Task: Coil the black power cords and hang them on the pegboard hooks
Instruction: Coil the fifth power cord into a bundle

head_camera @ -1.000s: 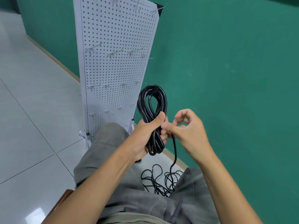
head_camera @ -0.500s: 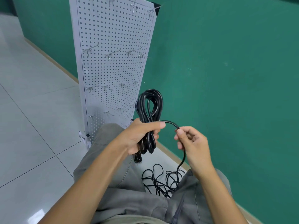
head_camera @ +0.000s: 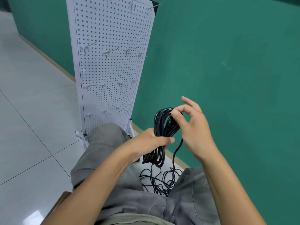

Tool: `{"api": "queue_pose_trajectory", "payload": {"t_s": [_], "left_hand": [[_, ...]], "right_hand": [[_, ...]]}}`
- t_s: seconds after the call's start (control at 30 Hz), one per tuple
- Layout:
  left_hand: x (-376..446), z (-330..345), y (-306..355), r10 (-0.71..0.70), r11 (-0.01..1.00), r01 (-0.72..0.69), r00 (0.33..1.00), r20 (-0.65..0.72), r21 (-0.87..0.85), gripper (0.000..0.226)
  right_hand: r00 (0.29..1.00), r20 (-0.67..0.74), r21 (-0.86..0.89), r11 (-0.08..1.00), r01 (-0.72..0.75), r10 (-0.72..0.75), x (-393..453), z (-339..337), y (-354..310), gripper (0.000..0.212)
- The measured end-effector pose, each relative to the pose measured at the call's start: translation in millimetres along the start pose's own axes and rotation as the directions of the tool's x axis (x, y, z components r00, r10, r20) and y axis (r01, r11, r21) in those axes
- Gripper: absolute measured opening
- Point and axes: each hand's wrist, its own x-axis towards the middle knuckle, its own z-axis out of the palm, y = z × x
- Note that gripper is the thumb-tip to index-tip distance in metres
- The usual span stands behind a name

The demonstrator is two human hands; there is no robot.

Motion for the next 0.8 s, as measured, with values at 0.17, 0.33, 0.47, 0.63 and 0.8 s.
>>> {"api": "queue_pose_trajectory", "payload": {"t_s": [0.17, 0.33, 0.47, 0.63, 0.8], "left_hand": [[-1.0, -10.3, 0.3, 0.02, 0.999, -0.02, 1.0, -0.001, 0.049, 0.039], [-2.4, -7.6, -1.3, 0.063, 0.992, -0.055, 0.996, 0.066, -0.117, 0.025], [-3.8, -1.4, -1.1, 0.057, 0.97, -0.032, 0.994, 0.096, -0.241, 0.021], [-2.0, 0.5, -4.0, -0.007, 0.952, 0.047, 0.991, 0.132, -0.303, 0.019], [-0.7, 6.6, -5.7, 0.029, 0.902, 0.04, 0.988, 0.153, -0.43, 0.022]], "right_hand": [[0.998, 0.035, 0.092, 0.994, 0.055, -0.059, 9.9, 8.0, 1.3, 0.016], [0.996, 0.055, 0.177, 0.982, 0.061, -0.072, 12.8, 13.9, -3.5, 0.02], [0.996, 0.079, 0.276, 0.961, 0.015, -0.039, 14.4, 17.9, -6.4, 0.023], [0.995, 0.097, 0.305, 0.951, -0.053, 0.025, 21.5, 15.1, 4.9, 0.028], [0.996, 0.088, 0.255, 0.967, 0.005, -0.029, 27.3, 7.4, 1.5, 0.013]]}}
